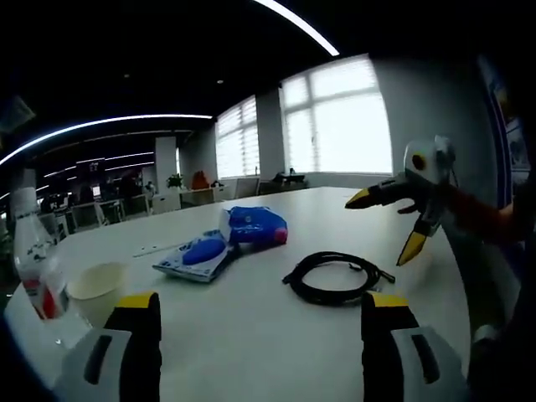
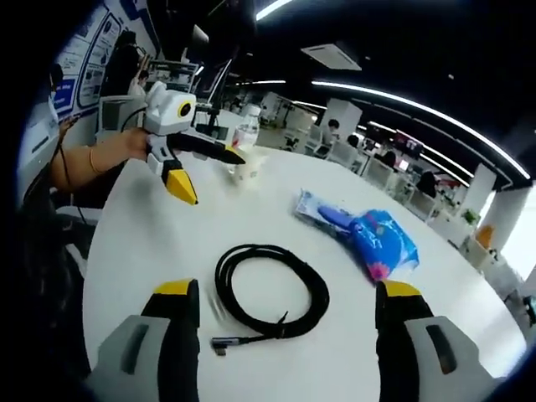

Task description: Arrange the tabletop items into an orderly group along one side of the table until the central work area is clear of visible clutter.

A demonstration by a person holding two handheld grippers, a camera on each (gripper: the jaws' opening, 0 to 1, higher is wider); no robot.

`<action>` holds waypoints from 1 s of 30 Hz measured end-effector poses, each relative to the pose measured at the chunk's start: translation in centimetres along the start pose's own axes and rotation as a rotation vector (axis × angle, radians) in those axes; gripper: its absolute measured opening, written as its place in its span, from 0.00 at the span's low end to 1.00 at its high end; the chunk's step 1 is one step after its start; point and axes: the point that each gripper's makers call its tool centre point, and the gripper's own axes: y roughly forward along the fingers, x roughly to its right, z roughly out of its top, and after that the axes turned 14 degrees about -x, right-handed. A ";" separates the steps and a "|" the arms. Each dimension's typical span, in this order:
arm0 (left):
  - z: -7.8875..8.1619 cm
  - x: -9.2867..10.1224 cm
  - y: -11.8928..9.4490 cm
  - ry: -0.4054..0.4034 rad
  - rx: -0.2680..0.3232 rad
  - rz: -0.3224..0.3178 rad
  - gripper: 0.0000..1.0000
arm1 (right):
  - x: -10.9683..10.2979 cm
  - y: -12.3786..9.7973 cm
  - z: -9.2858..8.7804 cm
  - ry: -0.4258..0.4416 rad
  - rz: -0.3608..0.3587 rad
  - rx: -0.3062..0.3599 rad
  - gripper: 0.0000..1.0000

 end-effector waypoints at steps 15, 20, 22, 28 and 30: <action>0.0 0.1 0.2 0.000 0.000 -0.005 0.99 | 1.2 0.1 -0.8 0.085 0.006 0.005 0.83; 0.0 0.2 0.4 0.005 -0.003 -0.008 0.99 | 1.6 0.2 -1.0 0.100 -0.004 0.006 0.82; 0.0 0.2 0.4 0.003 -0.004 -0.009 0.99 | 1.8 0.2 -1.1 0.111 -0.010 0.006 0.82; 0.1 0.2 0.3 0.003 -0.002 -0.008 0.99 | 2.3 0.3 -1.4 0.134 -0.035 0.010 0.82; 0.2 0.2 0.3 0.005 -0.003 -0.007 0.99 | 2.4 0.3 -1.4 0.135 -0.036 0.010 0.81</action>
